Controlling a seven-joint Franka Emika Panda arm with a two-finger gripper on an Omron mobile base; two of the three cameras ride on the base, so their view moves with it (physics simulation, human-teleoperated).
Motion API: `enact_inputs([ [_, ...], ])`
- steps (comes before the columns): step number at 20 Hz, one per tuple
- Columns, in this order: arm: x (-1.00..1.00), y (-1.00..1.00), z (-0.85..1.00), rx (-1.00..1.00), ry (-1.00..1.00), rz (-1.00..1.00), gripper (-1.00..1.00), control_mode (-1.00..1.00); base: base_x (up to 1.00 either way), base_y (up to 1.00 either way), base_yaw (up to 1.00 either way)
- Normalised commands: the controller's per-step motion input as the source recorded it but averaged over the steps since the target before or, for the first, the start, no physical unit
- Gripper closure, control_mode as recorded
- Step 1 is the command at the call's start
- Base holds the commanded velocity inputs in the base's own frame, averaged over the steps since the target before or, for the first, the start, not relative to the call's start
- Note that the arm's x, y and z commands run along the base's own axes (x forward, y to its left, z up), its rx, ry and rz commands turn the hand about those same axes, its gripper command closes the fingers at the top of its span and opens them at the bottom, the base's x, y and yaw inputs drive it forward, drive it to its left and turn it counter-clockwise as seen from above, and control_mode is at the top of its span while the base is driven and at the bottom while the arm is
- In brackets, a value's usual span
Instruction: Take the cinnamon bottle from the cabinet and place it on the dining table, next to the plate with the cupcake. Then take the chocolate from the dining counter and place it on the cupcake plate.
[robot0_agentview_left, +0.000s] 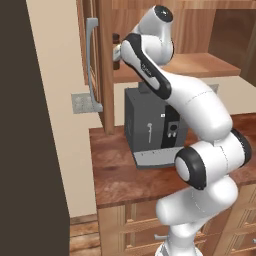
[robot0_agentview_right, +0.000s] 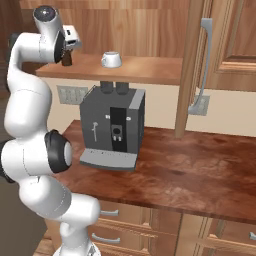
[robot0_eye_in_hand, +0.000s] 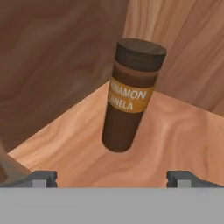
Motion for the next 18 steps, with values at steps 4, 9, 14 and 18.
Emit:
enact_inputs([
  [4, 0.47, 0.14, 0.0, 0.08, -0.01, -0.07, -1.0, -1.0, 0.0, 0.0, 0.0],
  [9, 0.5, 0.07, 0.0, 0.09, 0.02, -0.02, -1.0, -1.0, 0.0, 0.0, 0.0],
  [14, 0.33, 0.03, 0.0, 0.1, 0.0, -0.02, -1.0, -1.0, 0.0, 0.0, 0.0],
  [18, 0.26, 0.15, 0.0, 0.02, 0.0, -0.03, -1.0, -1.0, 0.0, 0.0, 0.0],
])
